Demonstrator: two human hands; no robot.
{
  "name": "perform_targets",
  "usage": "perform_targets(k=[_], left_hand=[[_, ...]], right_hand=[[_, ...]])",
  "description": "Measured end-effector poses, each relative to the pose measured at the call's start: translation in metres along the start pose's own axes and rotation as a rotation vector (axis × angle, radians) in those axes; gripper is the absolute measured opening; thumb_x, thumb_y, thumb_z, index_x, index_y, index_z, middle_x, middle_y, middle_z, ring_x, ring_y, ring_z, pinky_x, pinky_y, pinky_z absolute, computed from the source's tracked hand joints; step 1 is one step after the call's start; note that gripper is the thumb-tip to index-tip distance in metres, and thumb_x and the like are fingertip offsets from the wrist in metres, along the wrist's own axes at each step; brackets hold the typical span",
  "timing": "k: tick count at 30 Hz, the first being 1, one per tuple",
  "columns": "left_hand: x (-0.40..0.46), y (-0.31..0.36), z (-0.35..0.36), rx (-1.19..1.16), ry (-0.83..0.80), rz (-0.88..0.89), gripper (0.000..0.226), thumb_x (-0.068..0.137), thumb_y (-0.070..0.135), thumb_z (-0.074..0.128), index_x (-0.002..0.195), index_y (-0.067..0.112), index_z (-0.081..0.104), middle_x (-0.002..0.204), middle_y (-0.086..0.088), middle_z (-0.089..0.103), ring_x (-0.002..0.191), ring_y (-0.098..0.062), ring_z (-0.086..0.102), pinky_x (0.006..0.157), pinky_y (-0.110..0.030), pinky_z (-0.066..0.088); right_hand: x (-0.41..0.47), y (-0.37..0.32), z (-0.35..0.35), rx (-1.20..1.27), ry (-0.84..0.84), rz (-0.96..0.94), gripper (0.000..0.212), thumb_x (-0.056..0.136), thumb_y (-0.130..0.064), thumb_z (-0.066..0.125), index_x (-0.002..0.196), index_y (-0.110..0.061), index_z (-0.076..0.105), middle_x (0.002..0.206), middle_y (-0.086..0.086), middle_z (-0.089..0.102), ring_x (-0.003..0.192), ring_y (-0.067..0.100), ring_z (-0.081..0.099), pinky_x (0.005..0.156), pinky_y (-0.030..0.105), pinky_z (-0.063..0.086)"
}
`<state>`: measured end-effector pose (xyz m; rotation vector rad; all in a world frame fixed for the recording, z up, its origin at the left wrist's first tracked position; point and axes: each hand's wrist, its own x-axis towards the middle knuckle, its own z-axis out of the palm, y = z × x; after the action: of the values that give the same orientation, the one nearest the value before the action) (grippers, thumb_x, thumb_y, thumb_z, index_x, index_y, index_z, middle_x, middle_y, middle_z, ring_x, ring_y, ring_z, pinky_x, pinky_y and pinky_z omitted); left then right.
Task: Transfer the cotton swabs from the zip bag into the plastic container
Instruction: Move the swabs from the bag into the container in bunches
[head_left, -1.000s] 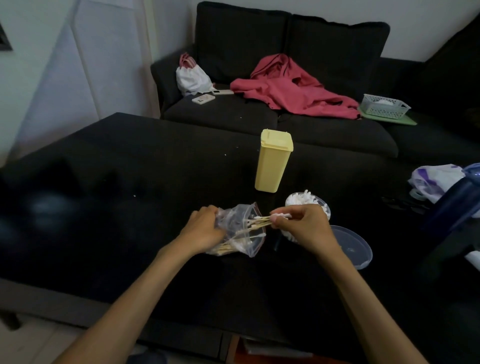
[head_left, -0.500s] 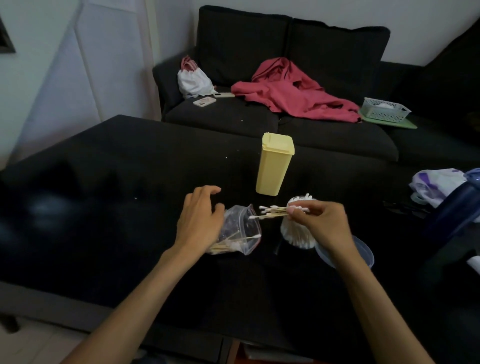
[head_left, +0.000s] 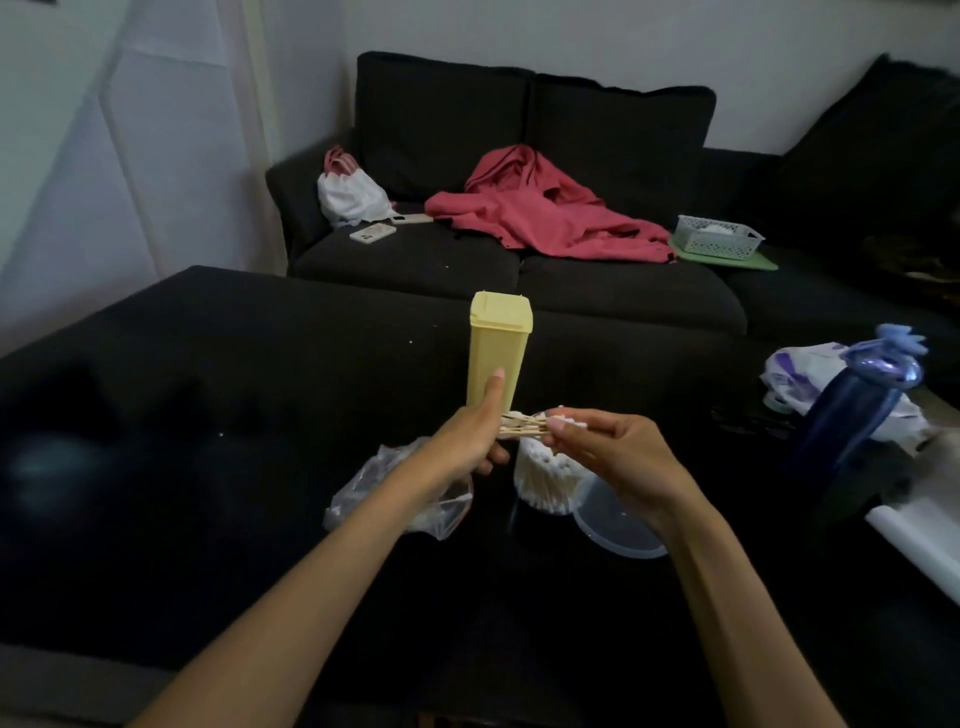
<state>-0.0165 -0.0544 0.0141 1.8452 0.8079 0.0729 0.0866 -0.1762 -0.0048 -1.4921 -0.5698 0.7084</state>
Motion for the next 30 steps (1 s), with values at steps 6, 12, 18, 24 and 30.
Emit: perform_targets(k=[6, 12, 18, 24, 30], left_hand=[[0.024, 0.009, 0.027, -0.117, 0.051, 0.047, 0.05, 0.098, 0.054, 0.027, 0.098, 0.013, 0.055, 0.08, 0.0, 0.053, 0.069, -0.011, 0.045, 0.061, -0.025, 0.035], [0.04, 0.018, 0.044, -0.263, 0.035, 0.044, 0.039, 0.099, 0.044, 0.042, 0.107, 0.011, 0.061, 0.085, -0.006, 0.059, 0.067, -0.008, 0.045, 0.059, -0.023, 0.036], [0.041, 0.022, 0.053, -0.335, 0.031, 0.076, 0.038, 0.099, 0.043, 0.041, 0.116, 0.013, 0.056, 0.095, -0.002, 0.056, 0.093, -0.016, 0.055, 0.074, -0.027, 0.039], [0.038, 0.021, 0.063, -0.322, 0.044, 0.136, 0.027, 0.098, 0.044, 0.043, 0.088, 0.023, 0.057, 0.092, -0.002, 0.062, 0.083, -0.012, 0.057, 0.074, -0.026, 0.045], [0.039, 0.026, 0.07, -0.295, 0.116, 0.208, 0.028, 0.101, 0.037, 0.038, 0.092, 0.019, 0.058, 0.104, -0.011, 0.068, 0.098, -0.021, 0.064, 0.09, -0.035, 0.048]], right_hand=[[0.002, -0.004, -0.019, -0.021, 0.063, 0.009, 0.015, 0.08, -0.008, 0.071, 0.095, -0.007, 0.073, 0.082, 0.009, 0.075, 0.074, 0.01, 0.071, 0.064, 0.014, 0.054], [0.008, -0.003, -0.037, 0.055, 0.092, 0.089, 0.015, 0.081, -0.012, 0.071, 0.096, -0.012, 0.073, 0.089, 0.006, 0.075, 0.087, 0.015, 0.071, 0.077, 0.023, 0.056], [0.011, -0.004, -0.029, 0.002, 0.314, 0.066, 0.025, 0.097, -0.031, 0.046, 0.114, -0.017, 0.058, 0.1, -0.002, 0.061, 0.09, 0.006, 0.057, 0.076, 0.021, 0.044], [0.008, -0.009, -0.017, 0.47, 0.266, 0.118, 0.041, 0.103, -0.029, 0.028, 0.132, -0.007, 0.048, 0.126, 0.011, 0.06, 0.115, 0.019, 0.057, 0.095, 0.031, 0.044], [0.012, -0.005, -0.005, 0.287, 0.295, 0.014, 0.04, 0.103, -0.031, 0.026, 0.134, -0.015, 0.047, 0.127, 0.004, 0.059, 0.111, 0.015, 0.058, 0.089, 0.028, 0.044]])
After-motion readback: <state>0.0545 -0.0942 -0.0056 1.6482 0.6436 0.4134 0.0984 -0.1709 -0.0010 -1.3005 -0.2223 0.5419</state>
